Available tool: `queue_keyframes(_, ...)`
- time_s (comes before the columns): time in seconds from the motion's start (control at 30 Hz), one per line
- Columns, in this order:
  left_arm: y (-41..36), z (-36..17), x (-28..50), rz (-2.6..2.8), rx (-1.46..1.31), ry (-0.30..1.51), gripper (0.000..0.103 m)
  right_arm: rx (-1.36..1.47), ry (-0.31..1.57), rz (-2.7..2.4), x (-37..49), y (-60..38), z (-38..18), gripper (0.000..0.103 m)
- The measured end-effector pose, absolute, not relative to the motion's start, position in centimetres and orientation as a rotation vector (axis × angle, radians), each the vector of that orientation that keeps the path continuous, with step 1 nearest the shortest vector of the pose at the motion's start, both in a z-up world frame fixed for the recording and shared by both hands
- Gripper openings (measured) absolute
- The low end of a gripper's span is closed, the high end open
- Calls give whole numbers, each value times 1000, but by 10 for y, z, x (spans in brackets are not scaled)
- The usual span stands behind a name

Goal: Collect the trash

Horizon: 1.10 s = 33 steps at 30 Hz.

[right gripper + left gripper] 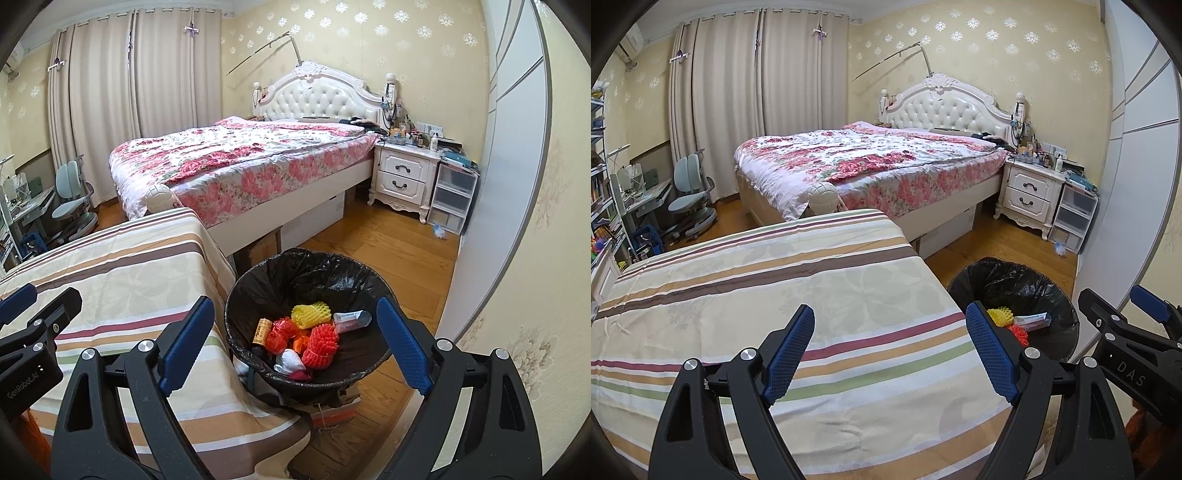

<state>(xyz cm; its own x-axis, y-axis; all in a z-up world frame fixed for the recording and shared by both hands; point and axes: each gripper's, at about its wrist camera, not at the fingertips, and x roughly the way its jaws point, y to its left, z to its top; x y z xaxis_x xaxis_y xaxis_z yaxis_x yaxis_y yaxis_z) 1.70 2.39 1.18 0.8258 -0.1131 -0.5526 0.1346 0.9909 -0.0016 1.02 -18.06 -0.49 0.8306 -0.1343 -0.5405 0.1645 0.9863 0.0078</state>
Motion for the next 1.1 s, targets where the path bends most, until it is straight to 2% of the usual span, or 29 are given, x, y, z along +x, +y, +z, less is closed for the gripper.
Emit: queue_keyframes(1.1,19,7,11,-138,22,603,81,54,570,-160,10,-182,-3,87)
